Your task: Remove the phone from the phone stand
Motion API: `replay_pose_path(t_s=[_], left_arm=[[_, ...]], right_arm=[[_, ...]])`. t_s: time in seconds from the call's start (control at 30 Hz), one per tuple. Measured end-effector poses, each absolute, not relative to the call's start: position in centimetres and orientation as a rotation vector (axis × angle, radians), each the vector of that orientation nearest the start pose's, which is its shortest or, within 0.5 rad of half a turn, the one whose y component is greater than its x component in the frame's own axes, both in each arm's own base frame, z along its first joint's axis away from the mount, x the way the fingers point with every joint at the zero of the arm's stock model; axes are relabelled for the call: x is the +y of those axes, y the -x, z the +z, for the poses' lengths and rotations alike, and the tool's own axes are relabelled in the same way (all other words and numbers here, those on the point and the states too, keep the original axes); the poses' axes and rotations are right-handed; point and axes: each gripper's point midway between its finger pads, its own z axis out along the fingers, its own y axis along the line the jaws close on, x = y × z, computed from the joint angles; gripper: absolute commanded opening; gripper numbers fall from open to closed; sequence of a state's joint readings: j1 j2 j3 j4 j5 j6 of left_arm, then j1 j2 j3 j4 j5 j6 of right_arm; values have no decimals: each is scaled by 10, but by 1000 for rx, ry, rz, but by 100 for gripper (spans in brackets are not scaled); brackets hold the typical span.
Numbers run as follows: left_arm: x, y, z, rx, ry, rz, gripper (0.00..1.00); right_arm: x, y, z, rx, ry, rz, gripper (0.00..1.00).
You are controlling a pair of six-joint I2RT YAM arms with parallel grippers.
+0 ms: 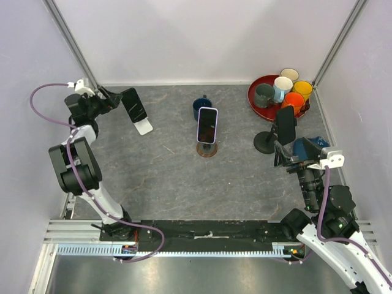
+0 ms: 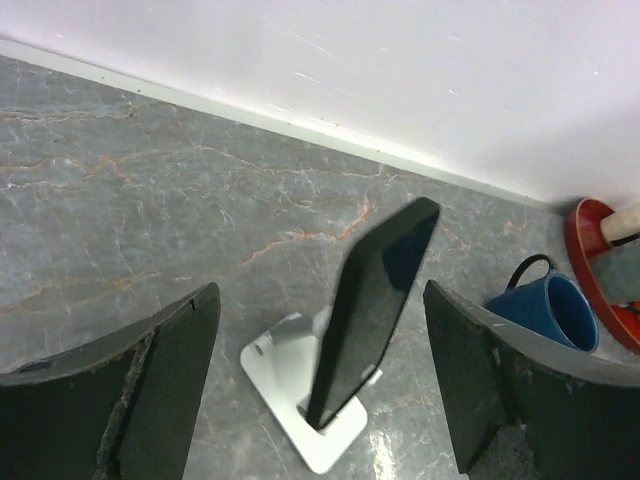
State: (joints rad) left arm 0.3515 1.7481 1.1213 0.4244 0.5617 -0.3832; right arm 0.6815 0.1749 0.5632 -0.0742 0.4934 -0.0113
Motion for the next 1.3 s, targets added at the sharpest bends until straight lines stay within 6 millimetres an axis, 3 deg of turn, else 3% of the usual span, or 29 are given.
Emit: replay_pose_path(t_s=[0.13,0.37,0.63,0.8,1.07,1.3], left_arm=[[83,-521,181,1734,223,-640,87],[64,-534,180,1708,104,-780,82],[59,-542,174,1700,35,-832,63],[54,-548,160,1718,13,-882,57],[37,-546,162,1718,-66,-958,47],[24,-544,162,1723,-97,-990,26]], right_arm=[[60,-205,337,1309,25,261,98],[65,-211,331,1338,46,250,98],[68,-213,328,1349,58,247,98],[70,-213,327,1351,70,253,98],[72,-215,326,1357,83,247,98],[75,-215,325,1361,93,251,98]])
